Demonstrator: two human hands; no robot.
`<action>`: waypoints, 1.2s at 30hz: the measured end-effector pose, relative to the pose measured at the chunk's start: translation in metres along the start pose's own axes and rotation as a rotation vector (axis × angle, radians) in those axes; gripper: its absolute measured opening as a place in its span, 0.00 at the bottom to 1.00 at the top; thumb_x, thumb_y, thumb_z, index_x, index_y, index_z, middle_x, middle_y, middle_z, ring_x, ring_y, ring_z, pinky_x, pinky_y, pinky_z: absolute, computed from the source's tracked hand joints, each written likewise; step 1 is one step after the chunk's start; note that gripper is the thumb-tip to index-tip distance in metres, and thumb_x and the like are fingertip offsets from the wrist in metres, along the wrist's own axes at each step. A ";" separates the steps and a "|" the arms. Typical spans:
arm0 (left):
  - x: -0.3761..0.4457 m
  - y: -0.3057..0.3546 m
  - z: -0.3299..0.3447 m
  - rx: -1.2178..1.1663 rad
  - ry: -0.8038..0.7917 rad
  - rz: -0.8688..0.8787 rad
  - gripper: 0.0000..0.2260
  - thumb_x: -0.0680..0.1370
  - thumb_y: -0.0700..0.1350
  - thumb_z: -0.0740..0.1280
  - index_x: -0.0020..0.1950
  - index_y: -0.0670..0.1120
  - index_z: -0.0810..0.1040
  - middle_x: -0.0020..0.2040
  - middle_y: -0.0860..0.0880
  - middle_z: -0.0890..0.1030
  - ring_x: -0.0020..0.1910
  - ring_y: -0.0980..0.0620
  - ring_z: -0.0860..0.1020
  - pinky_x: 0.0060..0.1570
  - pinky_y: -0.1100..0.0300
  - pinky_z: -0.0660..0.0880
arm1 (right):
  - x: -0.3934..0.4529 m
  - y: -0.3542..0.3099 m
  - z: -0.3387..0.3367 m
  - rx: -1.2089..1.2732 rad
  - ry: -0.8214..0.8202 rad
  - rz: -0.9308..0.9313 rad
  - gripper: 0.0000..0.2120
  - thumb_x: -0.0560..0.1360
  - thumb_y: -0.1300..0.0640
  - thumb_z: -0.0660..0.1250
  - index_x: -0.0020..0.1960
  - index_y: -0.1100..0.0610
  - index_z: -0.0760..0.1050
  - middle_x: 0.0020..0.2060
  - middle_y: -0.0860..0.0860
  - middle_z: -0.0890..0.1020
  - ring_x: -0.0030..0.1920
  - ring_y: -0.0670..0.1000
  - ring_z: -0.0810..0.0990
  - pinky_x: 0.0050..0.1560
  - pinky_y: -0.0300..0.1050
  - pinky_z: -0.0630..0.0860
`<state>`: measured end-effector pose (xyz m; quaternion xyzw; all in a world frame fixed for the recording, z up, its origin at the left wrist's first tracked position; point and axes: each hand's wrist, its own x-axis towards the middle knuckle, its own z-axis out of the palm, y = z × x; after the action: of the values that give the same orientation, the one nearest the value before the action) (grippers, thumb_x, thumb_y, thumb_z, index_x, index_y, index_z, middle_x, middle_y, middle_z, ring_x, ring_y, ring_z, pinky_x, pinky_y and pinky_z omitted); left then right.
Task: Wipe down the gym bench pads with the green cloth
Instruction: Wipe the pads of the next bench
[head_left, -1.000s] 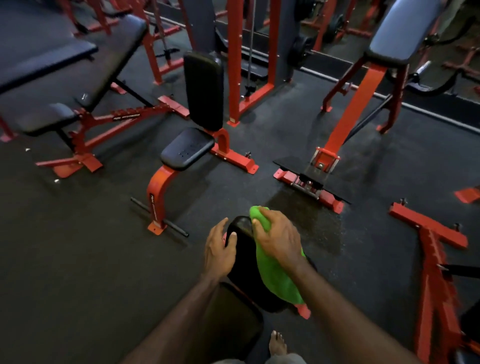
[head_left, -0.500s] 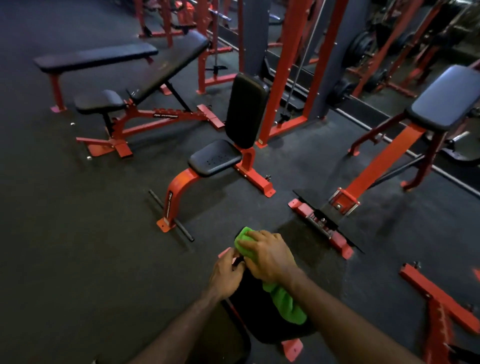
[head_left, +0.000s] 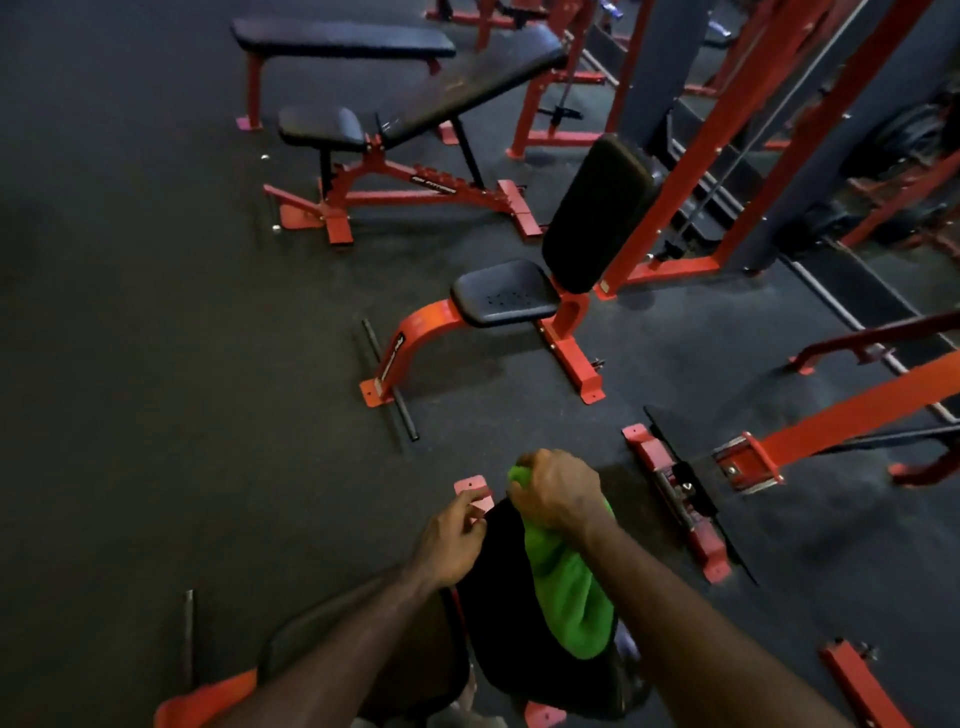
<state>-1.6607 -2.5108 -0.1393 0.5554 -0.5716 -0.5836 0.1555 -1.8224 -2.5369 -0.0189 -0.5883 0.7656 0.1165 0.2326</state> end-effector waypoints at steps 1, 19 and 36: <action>-0.002 0.001 0.002 -0.007 0.018 -0.015 0.17 0.83 0.42 0.64 0.70 0.56 0.74 0.59 0.54 0.82 0.56 0.56 0.81 0.60 0.57 0.78 | 0.008 -0.005 0.000 -0.083 -0.033 -0.027 0.21 0.78 0.41 0.65 0.68 0.47 0.77 0.63 0.53 0.82 0.63 0.57 0.81 0.64 0.53 0.78; -0.026 -0.048 -0.009 0.013 0.196 -0.293 0.17 0.84 0.35 0.61 0.72 0.43 0.74 0.67 0.45 0.79 0.63 0.51 0.77 0.61 0.62 0.71 | 0.041 -0.054 0.122 -0.773 -0.113 -0.355 0.18 0.86 0.54 0.54 0.73 0.54 0.72 0.70 0.58 0.75 0.71 0.62 0.73 0.70 0.65 0.67; -0.030 0.085 -0.002 0.164 0.019 0.366 0.16 0.80 0.36 0.67 0.67 0.46 0.77 0.62 0.54 0.79 0.62 0.57 0.77 0.63 0.68 0.71 | -0.080 0.012 0.073 0.280 0.632 0.107 0.22 0.79 0.42 0.64 0.72 0.43 0.71 0.70 0.47 0.74 0.64 0.53 0.78 0.59 0.53 0.77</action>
<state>-1.6871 -2.5126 -0.0535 0.4583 -0.7073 -0.4919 0.2185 -1.8024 -2.4327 -0.0433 -0.5167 0.8382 -0.1656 0.0560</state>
